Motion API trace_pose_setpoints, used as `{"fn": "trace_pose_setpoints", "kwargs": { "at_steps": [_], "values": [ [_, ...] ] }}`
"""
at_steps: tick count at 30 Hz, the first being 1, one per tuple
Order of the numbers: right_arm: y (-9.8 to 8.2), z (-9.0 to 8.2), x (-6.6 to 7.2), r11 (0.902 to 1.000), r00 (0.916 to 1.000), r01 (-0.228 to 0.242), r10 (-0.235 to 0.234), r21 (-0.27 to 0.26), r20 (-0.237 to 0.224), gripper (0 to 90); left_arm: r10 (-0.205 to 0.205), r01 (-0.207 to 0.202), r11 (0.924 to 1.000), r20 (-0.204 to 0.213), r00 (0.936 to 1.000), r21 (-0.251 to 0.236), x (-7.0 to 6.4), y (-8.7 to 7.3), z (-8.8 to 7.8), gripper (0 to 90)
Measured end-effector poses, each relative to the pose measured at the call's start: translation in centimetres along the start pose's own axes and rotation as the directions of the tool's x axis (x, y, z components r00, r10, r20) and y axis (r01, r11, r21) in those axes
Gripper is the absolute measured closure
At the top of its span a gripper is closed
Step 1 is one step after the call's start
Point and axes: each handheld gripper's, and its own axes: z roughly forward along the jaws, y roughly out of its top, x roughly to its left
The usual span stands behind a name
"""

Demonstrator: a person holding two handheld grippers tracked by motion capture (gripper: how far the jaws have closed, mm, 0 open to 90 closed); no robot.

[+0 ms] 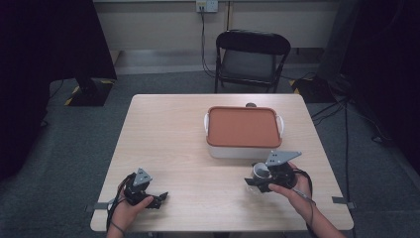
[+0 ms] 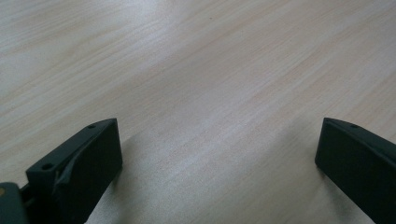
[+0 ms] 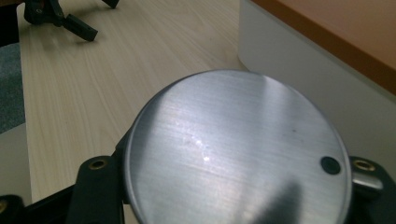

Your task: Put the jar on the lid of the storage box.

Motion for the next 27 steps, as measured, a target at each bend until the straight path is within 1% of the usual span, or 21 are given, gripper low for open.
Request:
{"fn": "trace_pose_setpoints", "kwargs": {
  "at_steps": [8, 11, 27],
  "values": [
    [0.4, 0.1, -0.5, 0.9999, 1.0000, 0.000, 0.000, 0.012, -0.007, 35.9, 0.000, 0.000, 1.0000, 0.000, 1.0000, 0.000, 0.0, 0.0, 0.0, 0.2],
    [0.6, 0.2, -0.8, 0.9998, 1.0000, -0.001, 0.001, 0.019, -0.002, 35.9, 0.000, 0.000, 1.0000, 0.000, 1.0000, 0.000, 0.0, 0.0, 0.0, 0.2],
    [1.9, -0.2, -1.6, 1.0000, 0.9999, 0.000, 0.000, 0.003, 0.010, 36.1, 0.000, 0.000, 1.0000, 0.000, 1.0000, 0.000, 0.0, 0.0, 0.0, 0.2]
  ]
}}
